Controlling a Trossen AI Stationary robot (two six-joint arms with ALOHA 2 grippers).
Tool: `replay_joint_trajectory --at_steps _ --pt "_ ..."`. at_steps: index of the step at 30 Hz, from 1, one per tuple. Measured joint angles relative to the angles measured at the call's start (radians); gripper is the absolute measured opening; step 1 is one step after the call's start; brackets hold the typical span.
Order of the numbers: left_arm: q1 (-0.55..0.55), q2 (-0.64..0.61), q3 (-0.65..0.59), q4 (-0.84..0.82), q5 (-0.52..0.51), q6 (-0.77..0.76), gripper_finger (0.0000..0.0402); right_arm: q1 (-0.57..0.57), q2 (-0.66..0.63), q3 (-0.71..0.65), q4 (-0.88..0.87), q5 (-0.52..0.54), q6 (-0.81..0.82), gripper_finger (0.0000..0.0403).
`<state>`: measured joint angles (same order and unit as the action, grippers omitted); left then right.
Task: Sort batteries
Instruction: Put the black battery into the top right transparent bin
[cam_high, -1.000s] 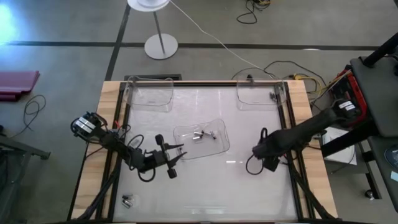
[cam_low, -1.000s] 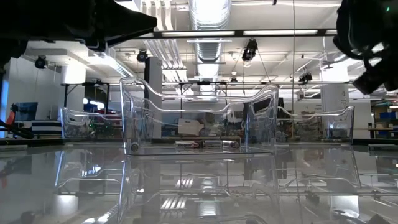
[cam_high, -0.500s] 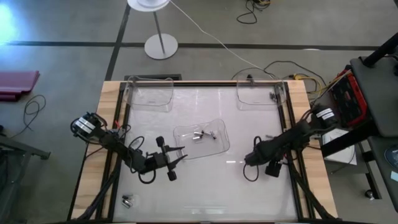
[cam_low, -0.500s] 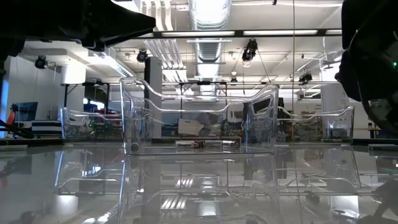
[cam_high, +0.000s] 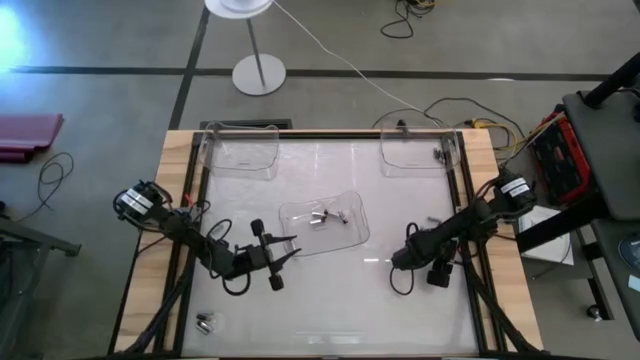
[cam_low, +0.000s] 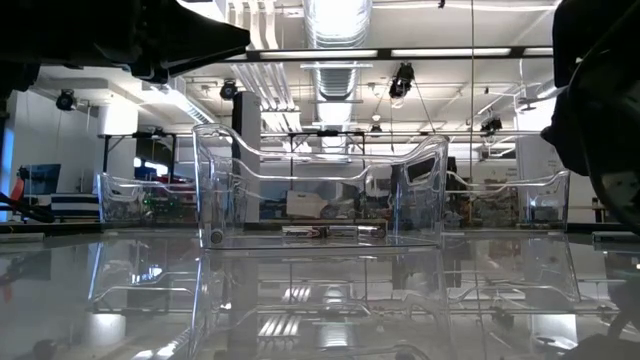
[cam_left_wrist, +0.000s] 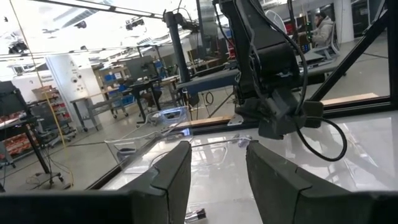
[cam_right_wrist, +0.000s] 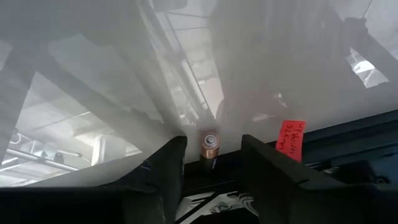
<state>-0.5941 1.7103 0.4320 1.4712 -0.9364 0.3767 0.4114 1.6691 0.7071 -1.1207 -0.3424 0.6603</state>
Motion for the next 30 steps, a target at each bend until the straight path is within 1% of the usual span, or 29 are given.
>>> replay_joint_trajectory --at_steps 4,10,11,14,20,22,24,26,30 --pt "-0.001 0.000 0.000 0.000 0.000 0.000 0.0135 0.011 0.000 0.000 0.017 -0.003 0.007 0.0102" --pt "-0.001 0.000 0.000 0.000 0.000 0.000 0.0135 0.015 -0.007 0.002 0.033 -0.005 0.011 0.0028" --pt "-0.001 0.000 0.000 0.000 0.000 0.000 0.0135 0.016 -0.014 0.006 0.033 -0.002 0.011 0.0022" --pt "-0.001 0.000 -0.001 0.000 0.000 0.000 0.0135 0.017 -0.040 0.029 0.011 0.028 0.013 0.0022" --pt "-0.001 0.000 -0.001 0.001 0.000 0.000 0.0135 0.002 -0.169 0.149 -0.140 0.167 0.044 0.0023" --pt "-0.001 0.000 -0.001 0.002 0.000 0.000 0.0135 -0.022 -0.230 0.200 -0.153 0.257 0.063 0.0023" --pt "-0.001 0.000 -0.001 0.001 0.000 0.000 0.0135 -0.064 -0.288 0.244 -0.184 0.365 0.087 0.0023" --pt "0.000 0.000 -0.001 0.001 0.000 0.000 0.0135 -0.124 -0.343 0.287 -0.179 0.458 0.089 0.0023" --pt "0.000 0.000 -0.001 0.001 0.000 0.000 0.0135 -0.287 -0.415 0.356 -0.180 0.648 -0.002 0.0023"
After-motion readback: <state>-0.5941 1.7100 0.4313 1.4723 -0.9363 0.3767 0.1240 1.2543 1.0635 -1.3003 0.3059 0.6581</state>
